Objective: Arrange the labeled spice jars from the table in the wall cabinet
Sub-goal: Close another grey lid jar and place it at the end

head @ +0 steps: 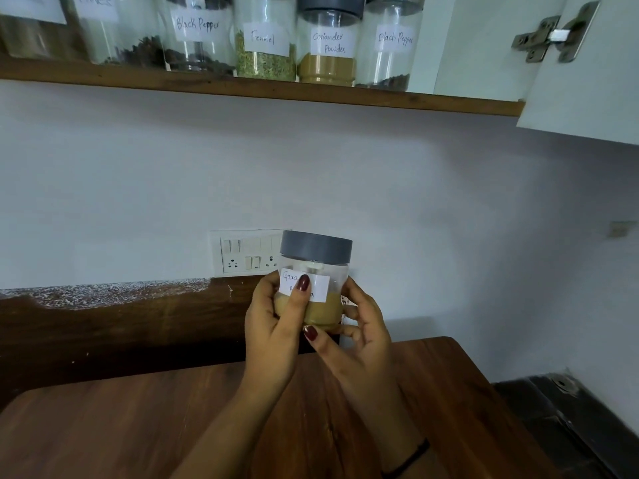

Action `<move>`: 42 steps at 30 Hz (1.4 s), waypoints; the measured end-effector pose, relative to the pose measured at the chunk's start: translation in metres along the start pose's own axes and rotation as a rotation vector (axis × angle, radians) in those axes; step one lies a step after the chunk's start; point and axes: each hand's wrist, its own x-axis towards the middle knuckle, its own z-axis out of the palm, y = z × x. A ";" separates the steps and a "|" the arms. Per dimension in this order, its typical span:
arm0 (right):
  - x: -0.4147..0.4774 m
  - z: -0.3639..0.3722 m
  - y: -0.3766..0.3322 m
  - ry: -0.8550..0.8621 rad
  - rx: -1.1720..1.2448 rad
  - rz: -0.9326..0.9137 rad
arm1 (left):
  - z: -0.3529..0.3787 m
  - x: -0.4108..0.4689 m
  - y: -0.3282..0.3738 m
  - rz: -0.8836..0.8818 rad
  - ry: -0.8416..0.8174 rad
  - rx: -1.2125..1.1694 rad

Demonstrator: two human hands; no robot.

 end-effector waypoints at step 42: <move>0.198 -0.127 -0.139 0.088 0.026 -0.355 | 0.161 0.141 0.121 0.693 -0.141 0.514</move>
